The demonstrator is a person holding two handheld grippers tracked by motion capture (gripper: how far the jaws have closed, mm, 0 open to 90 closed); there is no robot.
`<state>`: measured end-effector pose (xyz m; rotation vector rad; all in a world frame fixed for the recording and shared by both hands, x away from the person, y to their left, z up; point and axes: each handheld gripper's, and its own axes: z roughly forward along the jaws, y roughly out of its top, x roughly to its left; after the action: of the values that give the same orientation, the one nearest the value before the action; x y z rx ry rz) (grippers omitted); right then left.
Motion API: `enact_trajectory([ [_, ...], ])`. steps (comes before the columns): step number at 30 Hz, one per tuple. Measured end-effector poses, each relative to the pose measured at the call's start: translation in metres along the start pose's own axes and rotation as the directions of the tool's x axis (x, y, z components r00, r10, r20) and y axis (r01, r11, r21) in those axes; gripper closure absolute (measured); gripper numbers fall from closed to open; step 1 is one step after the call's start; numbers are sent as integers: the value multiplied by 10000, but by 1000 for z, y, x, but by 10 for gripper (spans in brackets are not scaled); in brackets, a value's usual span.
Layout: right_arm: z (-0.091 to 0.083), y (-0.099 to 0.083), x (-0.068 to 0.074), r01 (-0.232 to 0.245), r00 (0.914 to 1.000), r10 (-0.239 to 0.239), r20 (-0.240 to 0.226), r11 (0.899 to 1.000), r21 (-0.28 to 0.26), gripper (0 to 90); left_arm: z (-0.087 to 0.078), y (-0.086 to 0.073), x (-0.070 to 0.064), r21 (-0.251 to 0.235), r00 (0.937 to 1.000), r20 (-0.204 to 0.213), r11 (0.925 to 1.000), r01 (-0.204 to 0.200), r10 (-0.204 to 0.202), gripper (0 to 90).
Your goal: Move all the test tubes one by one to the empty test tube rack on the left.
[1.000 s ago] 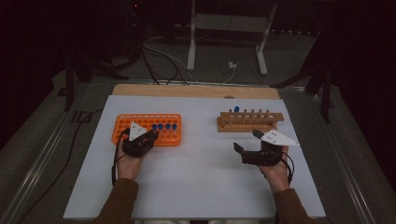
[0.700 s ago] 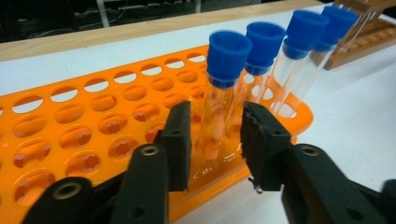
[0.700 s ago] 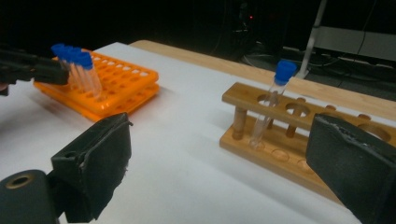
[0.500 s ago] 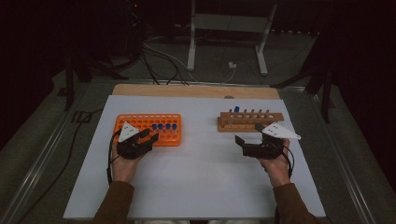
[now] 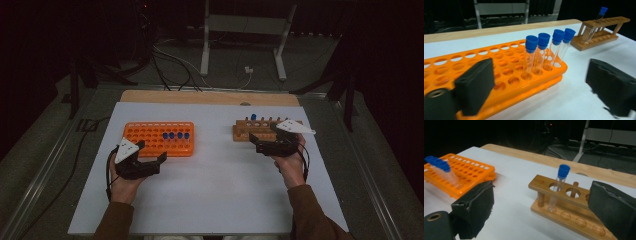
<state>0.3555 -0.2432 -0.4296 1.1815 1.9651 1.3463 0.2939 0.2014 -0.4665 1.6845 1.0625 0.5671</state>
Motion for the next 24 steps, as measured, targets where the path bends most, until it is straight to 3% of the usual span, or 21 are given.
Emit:
enact_trajectory([
  [2,5,1,-1,-41,10000,42,80,10000,-6,68,-3,0,0,-58,9999,-133,10000,-22,21,11],
  [6,15,1,-5,-126,9994,120,317,9998,182,68,-6,1,-2,-110,9996,-213,9998,-192,189,5],
  [15,39,-3,-17,-84,9992,44,406,9952,973,188,-3,-1,-5,5,9996,-210,9998,-180,180,5],
  [18,48,-4,-20,-231,9985,177,510,9939,1078,251,-2,-1,-5,26,9995,-228,9997,-233,234,5],
  [24,60,-6,-22,-501,9956,429,831,9949,872,484,-3,-1,-4,26,9995,-264,9999,-165,165,6],
])
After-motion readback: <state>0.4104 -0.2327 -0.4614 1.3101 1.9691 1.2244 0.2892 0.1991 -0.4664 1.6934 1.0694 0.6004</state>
